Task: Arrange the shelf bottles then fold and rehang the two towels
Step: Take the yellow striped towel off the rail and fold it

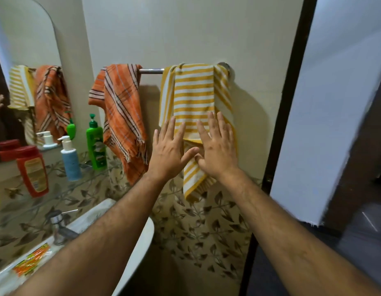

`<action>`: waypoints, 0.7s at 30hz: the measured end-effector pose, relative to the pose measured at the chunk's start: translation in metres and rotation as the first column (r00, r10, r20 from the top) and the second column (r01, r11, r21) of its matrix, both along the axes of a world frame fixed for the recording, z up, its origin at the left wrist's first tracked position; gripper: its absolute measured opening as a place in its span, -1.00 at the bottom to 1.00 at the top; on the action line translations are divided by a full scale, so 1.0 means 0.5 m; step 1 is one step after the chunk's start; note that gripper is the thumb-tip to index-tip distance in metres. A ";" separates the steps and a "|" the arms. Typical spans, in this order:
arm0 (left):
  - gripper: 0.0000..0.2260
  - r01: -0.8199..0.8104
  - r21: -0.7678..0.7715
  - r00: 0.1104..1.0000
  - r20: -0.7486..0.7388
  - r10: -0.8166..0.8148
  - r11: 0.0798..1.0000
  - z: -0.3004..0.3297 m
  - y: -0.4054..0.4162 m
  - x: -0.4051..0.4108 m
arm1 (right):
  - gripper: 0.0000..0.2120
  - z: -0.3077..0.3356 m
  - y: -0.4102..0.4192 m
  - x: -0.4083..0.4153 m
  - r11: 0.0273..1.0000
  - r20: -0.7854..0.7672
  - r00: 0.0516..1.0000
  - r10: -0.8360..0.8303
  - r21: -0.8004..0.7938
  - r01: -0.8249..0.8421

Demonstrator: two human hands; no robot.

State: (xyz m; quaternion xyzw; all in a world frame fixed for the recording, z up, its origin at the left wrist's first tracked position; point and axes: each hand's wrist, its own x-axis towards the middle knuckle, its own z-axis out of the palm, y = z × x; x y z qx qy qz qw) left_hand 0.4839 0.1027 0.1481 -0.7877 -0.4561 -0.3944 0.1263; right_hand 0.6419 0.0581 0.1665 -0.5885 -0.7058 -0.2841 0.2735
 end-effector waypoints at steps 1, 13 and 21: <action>-0.24 -0.010 -0.006 1.000 0.009 0.010 1.000 0.005 -0.002 0.008 | -0.17 0.006 -0.004 0.012 1.000 -0.033 0.999 -0.004 -0.004 0.004; -0.27 -0.027 -0.092 0.998 -0.058 0.022 0.995 0.075 0.024 0.007 | -0.36 0.109 0.036 0.004 0.968 -0.847 0.532 0.006 -0.129 -0.216; -0.41 0.219 0.096 0.975 -0.056 -0.214 0.971 0.086 0.025 0.002 | -0.69 0.120 0.038 -0.039 0.938 -0.905 0.363 0.222 0.096 -0.334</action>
